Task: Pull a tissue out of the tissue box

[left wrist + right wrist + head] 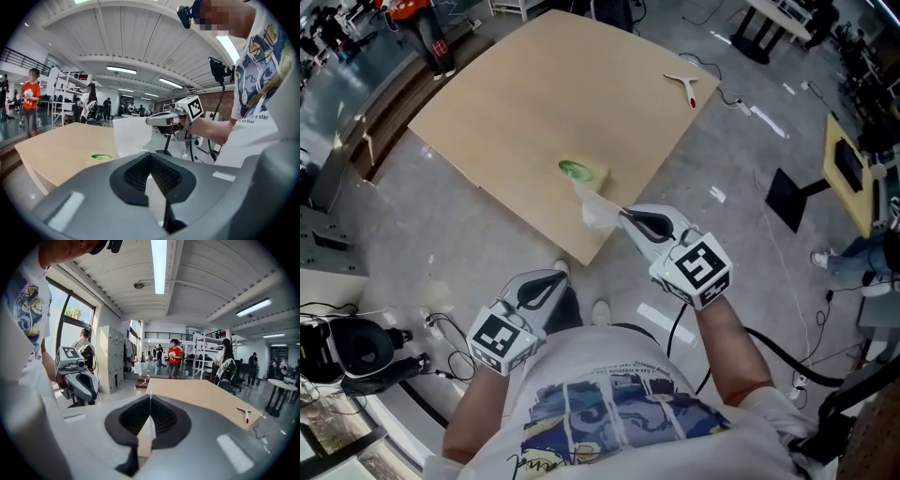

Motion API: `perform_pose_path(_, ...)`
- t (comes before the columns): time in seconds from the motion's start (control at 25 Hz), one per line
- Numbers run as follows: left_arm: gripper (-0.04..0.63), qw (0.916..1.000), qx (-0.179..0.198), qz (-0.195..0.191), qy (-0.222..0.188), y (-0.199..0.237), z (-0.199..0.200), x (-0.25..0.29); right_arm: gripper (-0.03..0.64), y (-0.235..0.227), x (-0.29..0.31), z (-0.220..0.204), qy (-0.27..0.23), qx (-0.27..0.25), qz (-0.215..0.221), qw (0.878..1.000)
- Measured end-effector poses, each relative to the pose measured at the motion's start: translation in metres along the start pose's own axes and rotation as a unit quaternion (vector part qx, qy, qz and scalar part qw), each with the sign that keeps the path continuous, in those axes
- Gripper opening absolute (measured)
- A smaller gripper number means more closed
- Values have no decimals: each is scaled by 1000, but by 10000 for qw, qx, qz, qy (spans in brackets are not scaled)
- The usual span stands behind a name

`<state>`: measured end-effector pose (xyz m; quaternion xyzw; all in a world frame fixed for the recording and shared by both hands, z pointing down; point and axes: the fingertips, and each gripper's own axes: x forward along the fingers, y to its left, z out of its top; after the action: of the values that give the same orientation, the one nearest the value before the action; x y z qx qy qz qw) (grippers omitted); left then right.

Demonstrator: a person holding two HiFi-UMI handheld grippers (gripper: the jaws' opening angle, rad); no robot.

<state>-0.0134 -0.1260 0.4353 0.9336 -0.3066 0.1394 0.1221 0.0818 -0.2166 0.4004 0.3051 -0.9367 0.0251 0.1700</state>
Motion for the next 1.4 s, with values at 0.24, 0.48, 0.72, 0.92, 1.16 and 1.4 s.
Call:
perform_pose_path(0.24,3,9998,5,-139,110,-30,-5,4,3,19,-36,10,-153,-94,35,9998)
perform_pose_path(0.48,3,9997,21,-212,134,-49,-13,8,3,39,-61,18,-298,-80,93,9995)
perform_pose_path(0.72,3,9995,9,-241,194,-61,-16,10,3,51,-80,29,-471,-125,168,9987)
perform_pose_path(0.92,3,9991,22,-299,312,-66,-21,16,3,57,-90,33,-568,-87,197,9982)
perform_pose_path(1.16,3,9987,74,-358,350,-68,-16,26,3,52,-100,35,-706,13,95,9975)
perform_pose_path(1.4,3,9984,89,-376,409,-64,-15,33,3,46,-104,33,-673,38,54,9977)
